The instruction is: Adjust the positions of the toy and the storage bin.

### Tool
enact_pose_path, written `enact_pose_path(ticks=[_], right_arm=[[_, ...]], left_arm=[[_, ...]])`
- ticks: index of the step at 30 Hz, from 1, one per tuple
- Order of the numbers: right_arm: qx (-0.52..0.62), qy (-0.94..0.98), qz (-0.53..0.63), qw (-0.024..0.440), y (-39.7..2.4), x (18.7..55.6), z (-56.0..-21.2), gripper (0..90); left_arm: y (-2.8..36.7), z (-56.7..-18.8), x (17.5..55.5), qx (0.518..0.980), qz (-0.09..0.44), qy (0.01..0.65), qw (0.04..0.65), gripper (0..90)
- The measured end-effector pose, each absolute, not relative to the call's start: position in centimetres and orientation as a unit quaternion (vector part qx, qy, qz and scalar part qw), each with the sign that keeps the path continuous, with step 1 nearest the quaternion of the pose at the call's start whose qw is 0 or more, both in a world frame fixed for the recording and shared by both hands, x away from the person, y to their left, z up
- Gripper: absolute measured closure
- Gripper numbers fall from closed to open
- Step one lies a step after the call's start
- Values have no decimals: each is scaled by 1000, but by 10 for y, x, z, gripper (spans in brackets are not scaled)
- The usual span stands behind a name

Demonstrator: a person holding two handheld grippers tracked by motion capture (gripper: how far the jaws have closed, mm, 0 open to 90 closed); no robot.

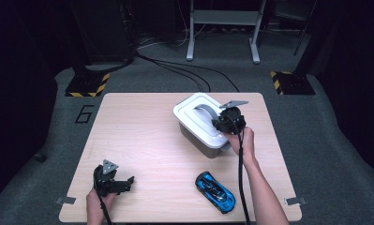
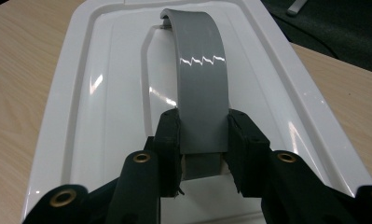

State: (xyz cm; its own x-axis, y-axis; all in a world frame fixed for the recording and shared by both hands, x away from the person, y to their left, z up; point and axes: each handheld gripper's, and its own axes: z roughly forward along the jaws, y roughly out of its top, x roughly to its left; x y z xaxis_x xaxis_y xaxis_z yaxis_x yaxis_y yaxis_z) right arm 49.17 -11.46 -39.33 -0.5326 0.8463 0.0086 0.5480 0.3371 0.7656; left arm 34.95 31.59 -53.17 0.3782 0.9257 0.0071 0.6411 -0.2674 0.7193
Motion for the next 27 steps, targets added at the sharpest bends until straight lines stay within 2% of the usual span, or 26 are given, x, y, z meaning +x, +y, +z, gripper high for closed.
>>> enact_pose_path(ticks=[22, 23, 25, 27], right_arm=[[432, 800, 367, 197, -96, 507, -392, 663], [434, 800, 366, 196, -96, 507, -391, 643], [432, 800, 367, 195, -96, 505, -389, 501], [435, 798, 367, 199, -98, 502, -386, 458]], left_arm=[[316, -532, 349, 764, 221, 512, 323, 12], [316, -532, 349, 764, 221, 512, 323, 12], [316, -532, 349, 764, 220, 512, 324, 13], [316, -532, 349, 765, 220, 512, 324, 14]])
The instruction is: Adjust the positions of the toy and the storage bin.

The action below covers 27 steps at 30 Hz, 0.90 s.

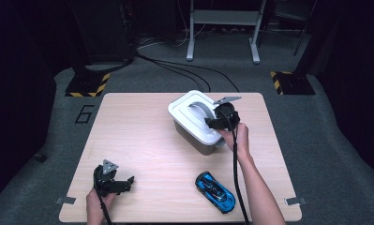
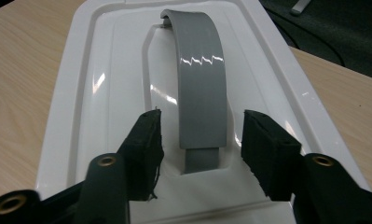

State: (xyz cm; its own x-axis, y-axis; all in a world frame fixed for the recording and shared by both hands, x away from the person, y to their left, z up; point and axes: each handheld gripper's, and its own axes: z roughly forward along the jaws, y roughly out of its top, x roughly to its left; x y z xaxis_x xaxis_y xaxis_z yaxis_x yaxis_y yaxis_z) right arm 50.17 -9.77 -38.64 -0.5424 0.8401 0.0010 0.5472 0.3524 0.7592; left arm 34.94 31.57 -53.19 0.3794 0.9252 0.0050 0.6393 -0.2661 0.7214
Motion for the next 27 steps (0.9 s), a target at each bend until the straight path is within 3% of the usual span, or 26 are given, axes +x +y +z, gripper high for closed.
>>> enact_pose_path(ticks=[5, 10, 27], right_arm=[[428, 793, 376, 214, -107, 483, -376, 267], [418, 799, 379, 206, -118, 459, -372, 160], [408, 807, 380, 192, -143, 394, -392, 49]], left_arm=[[316, -532, 349, 765, 219, 512, 324, 14], [316, -532, 349, 765, 219, 512, 324, 15], [316, -532, 349, 765, 220, 511, 324, 16]])
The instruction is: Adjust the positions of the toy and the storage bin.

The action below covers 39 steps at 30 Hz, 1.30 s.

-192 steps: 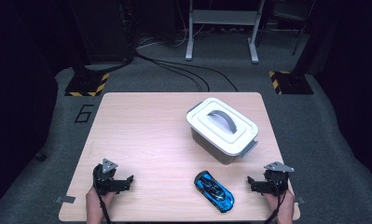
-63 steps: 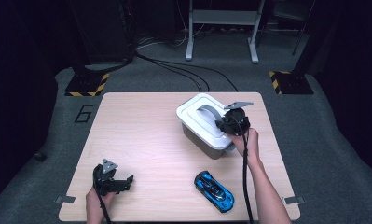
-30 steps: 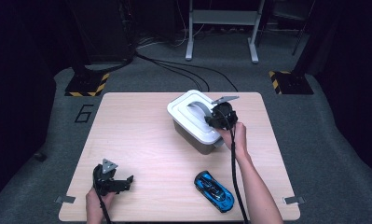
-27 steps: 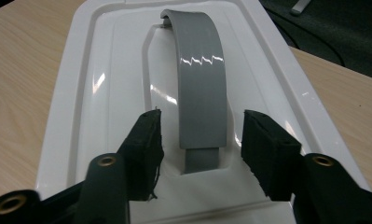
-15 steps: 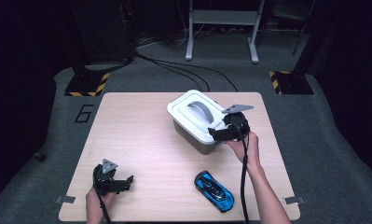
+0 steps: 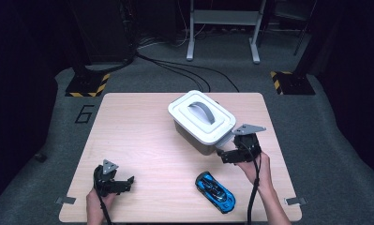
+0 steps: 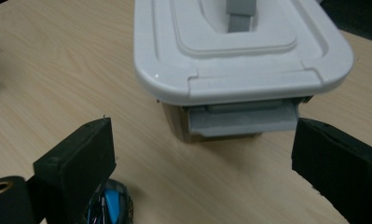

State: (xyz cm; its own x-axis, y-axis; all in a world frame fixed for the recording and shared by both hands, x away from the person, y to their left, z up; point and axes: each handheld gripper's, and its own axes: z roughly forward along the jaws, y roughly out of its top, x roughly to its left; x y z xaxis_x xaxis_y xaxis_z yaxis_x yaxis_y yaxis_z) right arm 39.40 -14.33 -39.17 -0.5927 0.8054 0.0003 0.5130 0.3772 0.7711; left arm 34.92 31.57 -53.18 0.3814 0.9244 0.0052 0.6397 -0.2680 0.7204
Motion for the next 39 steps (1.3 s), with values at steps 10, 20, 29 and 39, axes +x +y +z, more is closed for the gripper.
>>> enact_pose_path(ticks=[10, 20, 29, 39], right_arm=[[390, 832, 359, 164, -135, 366, -421, 0], [372, 861, 325, 122, -103, 353, -461, 0], [358, 882, 290, 98, -75, 356, -482, 0], [355, 893, 260, 90, -60, 358, -495, 117]], left_arm=[[316, -532, 349, 765, 220, 511, 324, 16], [316, -532, 349, 765, 221, 511, 324, 16], [316, -532, 349, 765, 221, 511, 324, 16], [316, -532, 349, 767, 221, 509, 322, 16]])
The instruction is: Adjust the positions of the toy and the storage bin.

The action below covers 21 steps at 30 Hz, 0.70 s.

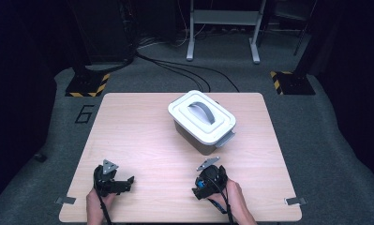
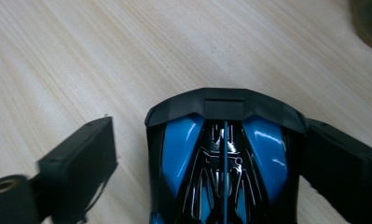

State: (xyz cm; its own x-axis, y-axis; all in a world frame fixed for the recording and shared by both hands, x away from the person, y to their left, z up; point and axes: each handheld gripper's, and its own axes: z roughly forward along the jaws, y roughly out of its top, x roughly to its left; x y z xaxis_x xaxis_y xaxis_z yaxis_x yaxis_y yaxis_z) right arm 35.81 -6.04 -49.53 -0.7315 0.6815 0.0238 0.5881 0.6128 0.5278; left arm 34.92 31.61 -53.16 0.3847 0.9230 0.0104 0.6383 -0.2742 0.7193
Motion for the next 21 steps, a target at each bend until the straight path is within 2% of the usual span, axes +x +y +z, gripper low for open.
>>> enact_pose_path(ticks=[4, 11, 13, 21], right_arm=[[365, 889, 257, 100, -62, 359, -494, 202], [363, 894, 241, 107, -59, 359, -498, 209], [366, 893, 234, 120, -57, 358, -499, 236], [364, 892, 242, 115, -61, 356, -499, 243]], left_arm=[[316, -532, 349, 766, 221, 509, 323, 16], [316, -532, 349, 766, 222, 509, 323, 16], [316, -532, 349, 766, 222, 509, 324, 16], [316, -532, 349, 766, 222, 509, 324, 18]])
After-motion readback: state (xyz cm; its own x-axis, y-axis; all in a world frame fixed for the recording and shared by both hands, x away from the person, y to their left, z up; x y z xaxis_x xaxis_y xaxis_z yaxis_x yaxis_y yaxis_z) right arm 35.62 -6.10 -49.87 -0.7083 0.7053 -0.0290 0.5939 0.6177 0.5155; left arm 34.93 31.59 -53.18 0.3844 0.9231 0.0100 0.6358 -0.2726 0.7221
